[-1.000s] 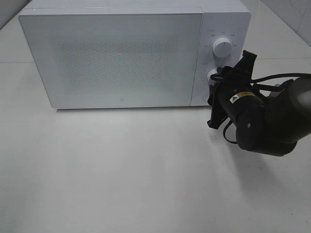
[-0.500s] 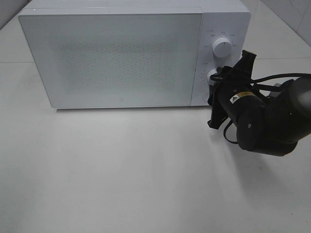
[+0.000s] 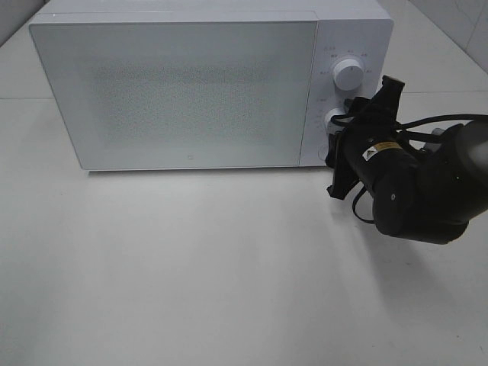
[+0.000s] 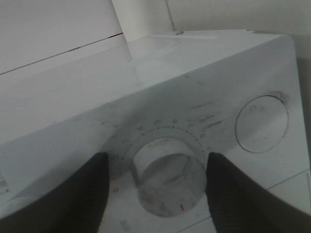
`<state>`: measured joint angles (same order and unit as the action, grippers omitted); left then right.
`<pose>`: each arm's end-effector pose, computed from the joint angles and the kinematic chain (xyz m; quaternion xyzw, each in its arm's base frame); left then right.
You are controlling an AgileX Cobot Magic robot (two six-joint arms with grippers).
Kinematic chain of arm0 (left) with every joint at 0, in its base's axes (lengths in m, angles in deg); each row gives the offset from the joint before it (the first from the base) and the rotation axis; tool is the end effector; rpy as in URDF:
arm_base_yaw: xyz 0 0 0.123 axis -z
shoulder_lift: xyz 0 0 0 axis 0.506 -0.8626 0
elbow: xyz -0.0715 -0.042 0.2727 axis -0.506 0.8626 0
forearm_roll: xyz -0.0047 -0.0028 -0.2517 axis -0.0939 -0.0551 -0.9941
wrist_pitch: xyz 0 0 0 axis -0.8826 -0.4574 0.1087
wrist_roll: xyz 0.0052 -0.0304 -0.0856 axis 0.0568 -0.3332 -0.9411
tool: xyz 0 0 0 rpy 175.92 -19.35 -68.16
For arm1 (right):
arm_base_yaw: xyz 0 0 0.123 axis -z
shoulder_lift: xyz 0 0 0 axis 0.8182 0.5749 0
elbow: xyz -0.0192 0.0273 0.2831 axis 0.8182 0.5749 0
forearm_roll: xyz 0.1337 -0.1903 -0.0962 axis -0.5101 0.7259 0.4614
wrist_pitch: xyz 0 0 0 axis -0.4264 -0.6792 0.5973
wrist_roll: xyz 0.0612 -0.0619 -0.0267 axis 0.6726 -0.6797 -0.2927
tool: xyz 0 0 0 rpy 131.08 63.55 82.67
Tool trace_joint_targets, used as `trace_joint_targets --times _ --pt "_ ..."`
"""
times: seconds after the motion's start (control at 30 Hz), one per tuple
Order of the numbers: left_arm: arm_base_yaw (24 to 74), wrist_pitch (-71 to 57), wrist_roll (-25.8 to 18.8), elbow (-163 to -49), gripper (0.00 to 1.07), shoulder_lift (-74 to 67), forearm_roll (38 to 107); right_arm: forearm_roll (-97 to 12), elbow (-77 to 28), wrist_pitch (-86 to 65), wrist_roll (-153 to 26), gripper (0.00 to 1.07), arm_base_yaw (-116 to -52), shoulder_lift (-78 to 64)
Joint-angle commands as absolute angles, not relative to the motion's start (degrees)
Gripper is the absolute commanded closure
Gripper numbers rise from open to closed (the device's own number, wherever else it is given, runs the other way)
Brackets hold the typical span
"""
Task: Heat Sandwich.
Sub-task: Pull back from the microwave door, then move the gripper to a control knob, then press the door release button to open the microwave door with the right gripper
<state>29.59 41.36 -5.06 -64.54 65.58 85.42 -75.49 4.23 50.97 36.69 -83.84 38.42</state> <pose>-0.0048 -0.0023 0.2784 0.0110 0.8477 0.0001 0.5304 0.3138 0.1220 0.1240 0.6114 0.4458 0.5211 0.3949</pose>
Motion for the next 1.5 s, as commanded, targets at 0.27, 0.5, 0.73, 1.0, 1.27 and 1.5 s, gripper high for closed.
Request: trace_joint_targets --times 0.27,0.5,0.73,1.0,1.27,1.5 --pt "29.6 40.9 -5.1 -64.4 0.07 67.1 85.1 -73.4 3.8 62.2 36.5 0.39 -82.8 37.2" --pt "29.6 40.9 -5.1 -64.4 0.07 67.1 85.1 -69.1 8.7 61.9 36.9 0.39 -82.8 36.6" --pt "29.6 40.9 -5.1 -64.4 0.07 67.1 85.1 -66.2 13.5 60.1 35.5 0.39 -82.8 32.9" --pt "29.6 40.9 -5.1 -64.4 0.07 67.1 85.1 -63.6 19.2 49.5 27.5 0.39 -82.8 24.0" --pt "29.6 40.9 -5.1 -64.4 0.07 67.1 85.1 -62.9 19.9 30.8 9.5 0.39 -82.8 14.8" --pt "29.6 40.9 -5.1 -64.4 0.07 67.1 85.1 -64.2 18.9 17.1 -7.8 0.39 -82.3 8.0"
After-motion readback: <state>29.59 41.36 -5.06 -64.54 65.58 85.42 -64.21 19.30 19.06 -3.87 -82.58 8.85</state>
